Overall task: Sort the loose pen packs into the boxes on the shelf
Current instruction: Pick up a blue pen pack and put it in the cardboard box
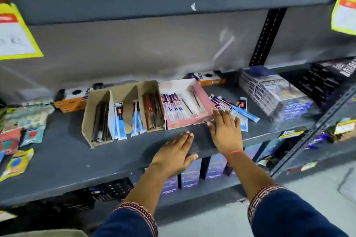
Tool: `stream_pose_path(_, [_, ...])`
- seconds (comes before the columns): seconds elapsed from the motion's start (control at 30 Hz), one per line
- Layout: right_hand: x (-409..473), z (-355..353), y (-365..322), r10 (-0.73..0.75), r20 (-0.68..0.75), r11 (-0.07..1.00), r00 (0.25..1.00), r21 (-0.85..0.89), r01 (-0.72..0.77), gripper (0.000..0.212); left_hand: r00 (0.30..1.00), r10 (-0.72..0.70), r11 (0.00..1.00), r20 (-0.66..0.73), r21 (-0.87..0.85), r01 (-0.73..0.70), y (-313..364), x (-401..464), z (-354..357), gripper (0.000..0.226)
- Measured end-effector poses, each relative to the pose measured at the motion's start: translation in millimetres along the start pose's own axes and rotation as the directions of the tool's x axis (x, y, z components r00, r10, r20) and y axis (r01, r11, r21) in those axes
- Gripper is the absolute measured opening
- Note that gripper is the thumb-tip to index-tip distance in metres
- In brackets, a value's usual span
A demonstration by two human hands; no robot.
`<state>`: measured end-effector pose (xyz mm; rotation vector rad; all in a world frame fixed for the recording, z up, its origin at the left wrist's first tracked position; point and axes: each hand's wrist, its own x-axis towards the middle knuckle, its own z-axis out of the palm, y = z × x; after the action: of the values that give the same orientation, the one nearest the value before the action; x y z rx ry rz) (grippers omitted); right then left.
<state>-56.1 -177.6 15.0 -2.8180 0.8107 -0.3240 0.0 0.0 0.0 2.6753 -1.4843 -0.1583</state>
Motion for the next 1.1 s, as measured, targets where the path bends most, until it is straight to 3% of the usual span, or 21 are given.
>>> stream_pose_path(0.17, [9.4,-3.9,10.4,0.038,-0.318,0.998,0.947,0.066,-0.018,0.041,0.994,0.103,0.994,-0.033,-0.015,-0.104,-10.4,28.5,5.7,0.074])
stream_pose_path(0.23, [19.6,-8.8,21.1,0.174,-0.33,0.984,0.928,0.106,-0.147,0.034,0.992,0.121,0.992,-0.041,-0.038,-0.123,-12.5,31.2,8.8,0.076])
stream_pose_path(0.3, [34.2,-16.2,33.2,0.358,-0.26,0.933,0.897,0.127,-0.335,0.032,0.987,0.146,0.989,-0.062,-0.03,-0.148,-16.9,30.9,11.2,0.076])
stream_pose_path(0.37, [49.1,-23.0,44.4,0.44,-0.198,0.898,0.876,0.094,-0.43,0.032,0.986,0.152,0.987,-0.067,-0.044,-0.156,-17.2,30.1,11.6,0.076])
stream_pose_path(0.53, [86.2,-35.4,59.6,0.485,0.058,0.874,0.872,-0.028,-0.484,0.036,0.984,0.137,0.988,-0.114,-0.056,-0.144,-14.7,27.1,10.0,0.077])
stream_pose_path(0.7, [95.8,-38.6,70.7,0.516,0.223,0.836,0.827,0.079,-0.543,0.039,0.987,0.11,0.993,-0.121,-0.031,-0.115,-13.7,26.6,9.9,0.079])
stream_pose_path(0.83, [98.3,-41.8,78.7,0.483,0.204,0.796,0.852,0.304,-0.524,0.027,0.991,0.089,0.995,-0.098,-0.041,-0.094,-14.4,27.3,10.3,0.083])
stream_pose_path(0.93, [94.7,-53.0,77.7,0.481,0.128,0.617,0.868,0.654,-0.438,0.008,0.994,0.092,0.996,-0.066,0.009,-0.091,-11.8,27.3,9.6,0.091])
stream_pose_path(1.03, [83.7,-68.5,69.1,0.405,0.225,0.241,0.886,0.909,-0.341,0.027,0.995,0.083,0.996,-0.046,0.039,-0.081,-10.8,27.2,8.5,0.096])
stream_pose_path(1.1, [70.2,-73.9,58.6,0.278,0.286,0.089,0.917,0.943,-0.321,0.029,0.997,0.07,0.997,-0.043,0.04,-0.068,-10.4,26.9,8.4,0.097])
